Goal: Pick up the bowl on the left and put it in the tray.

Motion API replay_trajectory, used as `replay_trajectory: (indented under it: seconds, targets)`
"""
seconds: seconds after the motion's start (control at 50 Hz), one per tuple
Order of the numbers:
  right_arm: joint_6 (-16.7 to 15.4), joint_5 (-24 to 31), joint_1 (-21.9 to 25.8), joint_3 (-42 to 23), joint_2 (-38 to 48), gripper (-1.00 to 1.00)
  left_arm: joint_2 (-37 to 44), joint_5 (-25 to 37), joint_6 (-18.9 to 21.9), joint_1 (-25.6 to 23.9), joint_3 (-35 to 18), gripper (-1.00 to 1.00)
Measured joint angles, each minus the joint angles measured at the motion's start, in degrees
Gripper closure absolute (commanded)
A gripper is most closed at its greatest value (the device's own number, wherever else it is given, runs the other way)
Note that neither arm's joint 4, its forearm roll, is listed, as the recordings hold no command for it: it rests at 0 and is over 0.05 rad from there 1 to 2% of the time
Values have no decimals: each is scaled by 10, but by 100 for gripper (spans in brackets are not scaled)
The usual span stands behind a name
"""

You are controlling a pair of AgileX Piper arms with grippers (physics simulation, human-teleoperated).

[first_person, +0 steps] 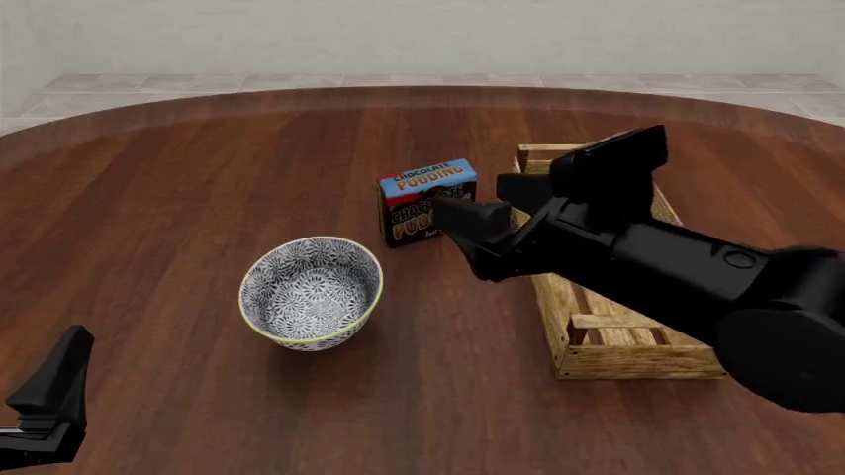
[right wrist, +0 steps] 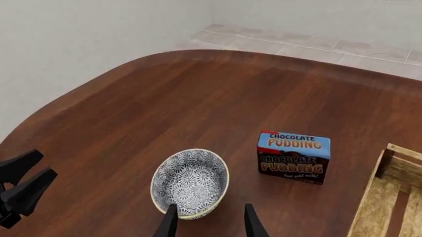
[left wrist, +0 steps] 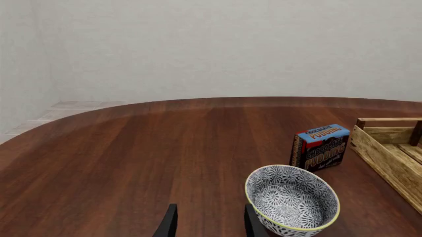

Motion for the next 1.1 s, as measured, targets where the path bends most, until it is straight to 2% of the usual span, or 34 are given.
replay_trajectory:
  seconds: [0.54, 1.1]
  targets:
    - [-13, -14, 3, -36, 36, -100, 0, 0, 0, 0, 0, -100]
    - [-11, -49, 13, -57, 87, -100, 0, 0, 0, 0, 0, -100]
